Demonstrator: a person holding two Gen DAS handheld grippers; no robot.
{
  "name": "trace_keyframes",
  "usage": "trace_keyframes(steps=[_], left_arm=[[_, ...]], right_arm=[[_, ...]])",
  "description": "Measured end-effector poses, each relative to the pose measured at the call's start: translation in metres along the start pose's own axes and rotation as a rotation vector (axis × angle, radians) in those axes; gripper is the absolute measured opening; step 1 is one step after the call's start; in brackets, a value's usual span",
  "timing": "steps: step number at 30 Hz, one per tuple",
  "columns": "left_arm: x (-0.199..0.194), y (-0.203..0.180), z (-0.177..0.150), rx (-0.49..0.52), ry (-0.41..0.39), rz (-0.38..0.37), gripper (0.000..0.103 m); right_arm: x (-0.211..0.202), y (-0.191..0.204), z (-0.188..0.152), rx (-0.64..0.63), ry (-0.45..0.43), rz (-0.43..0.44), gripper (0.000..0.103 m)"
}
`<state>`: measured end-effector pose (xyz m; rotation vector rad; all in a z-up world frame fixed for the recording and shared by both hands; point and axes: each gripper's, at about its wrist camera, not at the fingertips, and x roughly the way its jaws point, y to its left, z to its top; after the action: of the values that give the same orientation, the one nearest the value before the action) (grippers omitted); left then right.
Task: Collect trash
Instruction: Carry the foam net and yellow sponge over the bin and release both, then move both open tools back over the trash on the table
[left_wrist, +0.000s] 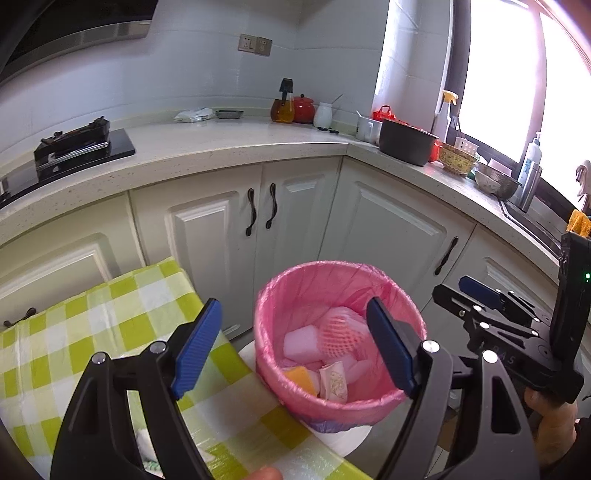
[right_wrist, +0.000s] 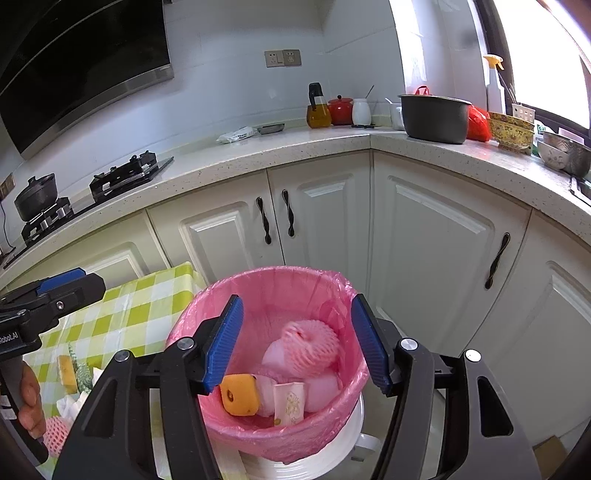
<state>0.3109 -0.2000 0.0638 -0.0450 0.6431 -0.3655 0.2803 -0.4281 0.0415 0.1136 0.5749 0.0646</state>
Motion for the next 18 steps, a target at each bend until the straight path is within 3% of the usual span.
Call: trace_keyframes(steps=[10,18], left_arm=[[-0.058,0.032,-0.038,-0.039,-0.039,0.051,0.081],[-0.122,0.085,-0.069,-0.083,-0.064,0.172,0.081]], right_arm=[[-0.029,0.019,-0.033,0.004,0.004,0.031,0.069],[-0.056,0.048,-0.052,-0.022,0.010,0.086,0.072]])
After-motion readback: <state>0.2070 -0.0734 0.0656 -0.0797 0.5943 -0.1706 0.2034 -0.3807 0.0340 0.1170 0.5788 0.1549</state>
